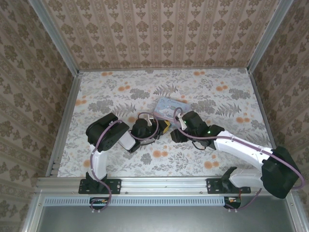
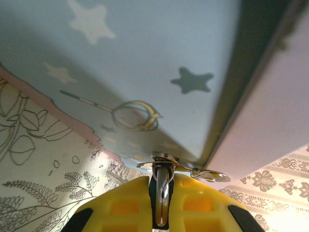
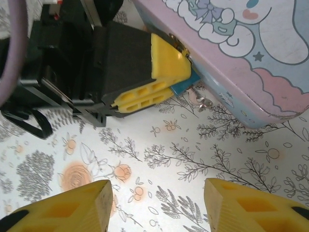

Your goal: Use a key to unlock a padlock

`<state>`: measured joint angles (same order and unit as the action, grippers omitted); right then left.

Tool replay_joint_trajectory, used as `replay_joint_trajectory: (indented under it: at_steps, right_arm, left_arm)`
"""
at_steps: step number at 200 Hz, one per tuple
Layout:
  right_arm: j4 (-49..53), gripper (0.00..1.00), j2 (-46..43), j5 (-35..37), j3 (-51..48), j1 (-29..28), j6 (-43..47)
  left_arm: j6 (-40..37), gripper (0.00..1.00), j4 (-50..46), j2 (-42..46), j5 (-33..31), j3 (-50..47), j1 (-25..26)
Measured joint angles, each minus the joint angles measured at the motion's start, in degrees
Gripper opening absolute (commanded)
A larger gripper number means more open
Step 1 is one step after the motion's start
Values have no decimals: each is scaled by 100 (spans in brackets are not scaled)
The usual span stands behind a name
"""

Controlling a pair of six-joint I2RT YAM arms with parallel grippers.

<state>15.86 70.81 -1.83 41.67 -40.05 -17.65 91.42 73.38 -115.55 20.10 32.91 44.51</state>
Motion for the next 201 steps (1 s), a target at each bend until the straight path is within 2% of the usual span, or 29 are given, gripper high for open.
replay_joint_trajectory:
  at_steps: [45,107,201]
  right_arm:
    - [105,48,15,153,2,-37,417]
    - [-144,47,374,407,7,-90,828]
    - [-844,31,1169,1252,7,-413,1443]
  left_arm:
    - [2,0,-7,-2,35,13,0]
    - [2,0,-7,-2,61,13,0]
    - [7,0,-7,-2,138,13,-4]
